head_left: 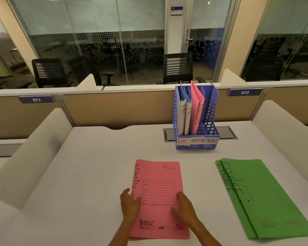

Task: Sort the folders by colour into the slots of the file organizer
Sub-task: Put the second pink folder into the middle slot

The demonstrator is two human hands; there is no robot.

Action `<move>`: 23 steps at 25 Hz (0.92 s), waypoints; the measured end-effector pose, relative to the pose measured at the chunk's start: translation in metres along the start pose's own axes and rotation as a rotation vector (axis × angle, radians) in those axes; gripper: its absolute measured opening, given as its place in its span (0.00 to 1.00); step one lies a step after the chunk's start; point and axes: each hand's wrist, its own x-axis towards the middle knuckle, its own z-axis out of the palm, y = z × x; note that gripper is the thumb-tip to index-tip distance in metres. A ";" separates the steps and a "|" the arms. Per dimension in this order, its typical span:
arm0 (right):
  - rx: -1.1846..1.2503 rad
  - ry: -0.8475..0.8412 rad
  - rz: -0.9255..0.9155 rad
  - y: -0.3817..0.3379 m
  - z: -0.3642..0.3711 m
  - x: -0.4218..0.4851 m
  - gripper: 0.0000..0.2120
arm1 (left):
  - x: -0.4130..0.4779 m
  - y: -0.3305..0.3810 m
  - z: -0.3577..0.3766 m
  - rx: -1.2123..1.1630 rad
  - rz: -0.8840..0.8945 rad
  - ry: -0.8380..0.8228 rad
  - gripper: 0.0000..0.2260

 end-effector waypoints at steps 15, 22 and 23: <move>-0.021 0.023 -0.059 -0.032 -0.012 -0.007 0.41 | -0.001 0.028 0.002 -0.691 0.007 -0.295 0.21; -0.272 0.068 -0.092 -0.063 -0.024 -0.004 0.65 | -0.013 0.085 0.026 -0.786 0.107 -0.484 0.25; -0.266 0.110 -0.078 -0.063 -0.029 -0.005 0.63 | -0.016 0.091 0.030 -0.780 0.129 -0.535 0.26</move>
